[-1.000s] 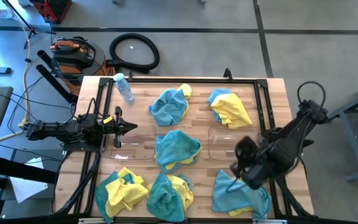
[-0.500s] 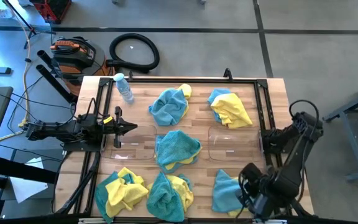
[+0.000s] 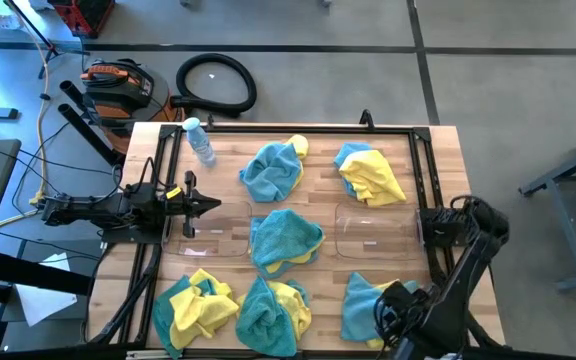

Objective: Sort microfiber towel by color & place in baskets
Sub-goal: Put the blue microfiber cloth into the right transparent bin

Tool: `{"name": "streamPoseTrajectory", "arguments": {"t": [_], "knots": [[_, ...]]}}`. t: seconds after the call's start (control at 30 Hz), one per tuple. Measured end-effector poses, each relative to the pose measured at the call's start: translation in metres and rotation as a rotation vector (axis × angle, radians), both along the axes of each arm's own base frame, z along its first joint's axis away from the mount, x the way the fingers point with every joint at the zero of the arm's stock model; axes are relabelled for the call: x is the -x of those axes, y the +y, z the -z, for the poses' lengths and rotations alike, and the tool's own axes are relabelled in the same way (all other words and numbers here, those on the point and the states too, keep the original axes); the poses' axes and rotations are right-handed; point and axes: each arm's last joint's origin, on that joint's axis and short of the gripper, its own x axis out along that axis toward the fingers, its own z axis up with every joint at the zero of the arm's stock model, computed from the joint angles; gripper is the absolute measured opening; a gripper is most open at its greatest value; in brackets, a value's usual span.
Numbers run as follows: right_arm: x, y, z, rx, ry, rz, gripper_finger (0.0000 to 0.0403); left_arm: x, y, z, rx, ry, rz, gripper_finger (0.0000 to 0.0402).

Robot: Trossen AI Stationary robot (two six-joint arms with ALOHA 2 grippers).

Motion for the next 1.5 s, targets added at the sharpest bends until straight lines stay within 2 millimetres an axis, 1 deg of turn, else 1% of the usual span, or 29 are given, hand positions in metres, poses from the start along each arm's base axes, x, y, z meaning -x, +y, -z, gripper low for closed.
{"name": "streamPoseTrajectory", "arguments": {"t": [0.13, 0.2, 0.27, 0.37, 0.43, 0.5, 0.57, 0.63, 0.7, 0.73, 0.87, 0.97, 1.1, 1.17, 1.3, 1.5], "knots": [[-0.005, 0.007, 0.015, 0.017, 0.023, -0.024, 0.0253, 0.000, 0.000, 0.000, 0.000, 0.000, 0.000, 0.0007], [-0.005, 0.008, 0.019, 0.025, 0.028, -0.023, 0.0248, 0.000, 0.000, 0.000, 0.000, 0.000, 0.000, 0.0007], [-0.005, 0.008, 0.026, 0.018, 0.019, -0.020, 0.0240, 0.000, 0.000, 0.000, 0.000, 0.000, 0.000, 0.0007], [-0.004, 0.007, 0.043, 0.017, 0.010, -0.002, 0.0221, 0.000, 0.000, 0.000, 0.000, 0.000, 0.000, 0.0007], [-0.003, 0.005, 0.055, 0.007, 0.021, 0.002, 0.0199, 0.000, 0.000, 0.000, 0.000, -0.001, 0.000, 0.0007], [-0.002, 0.004, 0.061, 0.002, 0.031, 0.005, 0.0168, 0.000, 0.000, 0.000, 0.000, 0.000, 0.000, 0.0007], [-0.001, 0.003, 0.063, 0.008, 0.032, 0.021, 0.0127, 0.000, 0.000, 0.000, 0.000, 0.000, 0.000, 0.0007], [0.000, 0.001, 0.060, 0.019, 0.038, 0.032, 0.0077, 0.000, 0.000, 0.000, 0.000, 0.000, 0.000, 0.0007], [0.001, -0.001, 0.051, 0.016, 0.027, 0.046, 0.0026, 0.000, 0.000, 0.000, 0.000, 0.000, 0.000, 0.0007], [0.002, -0.002, 0.046, 0.014, 0.017, 0.050, 0.0014, 0.000, 0.000, 0.000, 0.000, 0.000, 0.000, 0.0007], [0.005, -0.010, 0.014, 0.050, -0.046, 0.108, 0.0020, 0.000, 0.000, 0.000, 0.000, 0.000, 0.000, 0.0007], [0.008, -0.016, -0.015, 0.089, -0.087, 0.107, 0.0007, 0.000, 0.000, 0.000, 0.000, 0.000, 0.000, 0.0007], [0.007, -0.023, -0.051, 0.050, -0.268, 0.058, 0.0008, 0.000, 0.000, 0.000, 0.000, 0.000, 0.000, 0.0007], [0.007, -0.028, -0.065, 0.049, -0.359, 0.049, 0.0005, 0.000, 0.000, 0.000, 0.000, 0.000, 0.000, 0.0007], [0.006, -0.040, -0.084, 0.075, -0.495, 0.005, 0.0003, 0.000, 0.000, 0.000, 0.000, 0.000, 0.000, 0.0007], [-0.003, -0.065, -0.101, 0.157, -0.597, -0.056, 0.0001, 0.000, 0.000, 0.000, 0.000, 0.000, 0.000, 0.0007]]}}
